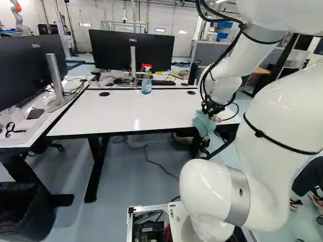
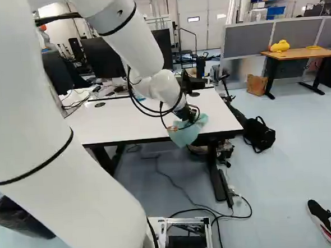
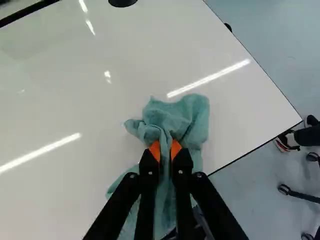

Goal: Clean the table with the green towel

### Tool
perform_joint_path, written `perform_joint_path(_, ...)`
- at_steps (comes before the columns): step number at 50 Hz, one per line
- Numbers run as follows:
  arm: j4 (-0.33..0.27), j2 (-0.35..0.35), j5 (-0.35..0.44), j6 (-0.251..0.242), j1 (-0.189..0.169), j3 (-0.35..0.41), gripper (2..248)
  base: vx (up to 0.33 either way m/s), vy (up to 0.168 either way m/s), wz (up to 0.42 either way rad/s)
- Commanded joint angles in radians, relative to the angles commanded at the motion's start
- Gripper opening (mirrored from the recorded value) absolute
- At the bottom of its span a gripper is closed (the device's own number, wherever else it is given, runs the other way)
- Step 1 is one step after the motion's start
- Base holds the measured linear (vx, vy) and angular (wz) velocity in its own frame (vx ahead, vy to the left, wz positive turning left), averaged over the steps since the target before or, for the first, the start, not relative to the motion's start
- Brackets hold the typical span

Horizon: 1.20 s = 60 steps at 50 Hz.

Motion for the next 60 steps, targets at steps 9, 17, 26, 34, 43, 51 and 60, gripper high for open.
perform_joint_path(9,0.000,0.044,0.000,0.000,0.029,0.018,44,0.000,0.000,0.000)
perform_joint_path(17,0.000,0.064,0.000,0.000,0.058,0.030,44,0.000,0.000,0.000)
perform_joint_path(26,0.000,0.073,0.000,0.000,0.094,0.038,44,0.000,0.000,0.000)
perform_joint_path(34,0.000,0.078,0.000,0.000,0.126,0.043,44,0.000,0.000,0.000)
perform_joint_path(43,0.000,0.073,0.000,0.000,0.164,0.038,44,0.000,0.000,0.000)
perform_joint_path(51,0.000,0.058,0.000,0.000,0.198,0.024,44,0.000,0.000,0.000)
perform_joint_path(60,0.000,0.043,0.000,0.000,0.235,0.009,44,0.000,0.000,0.000)
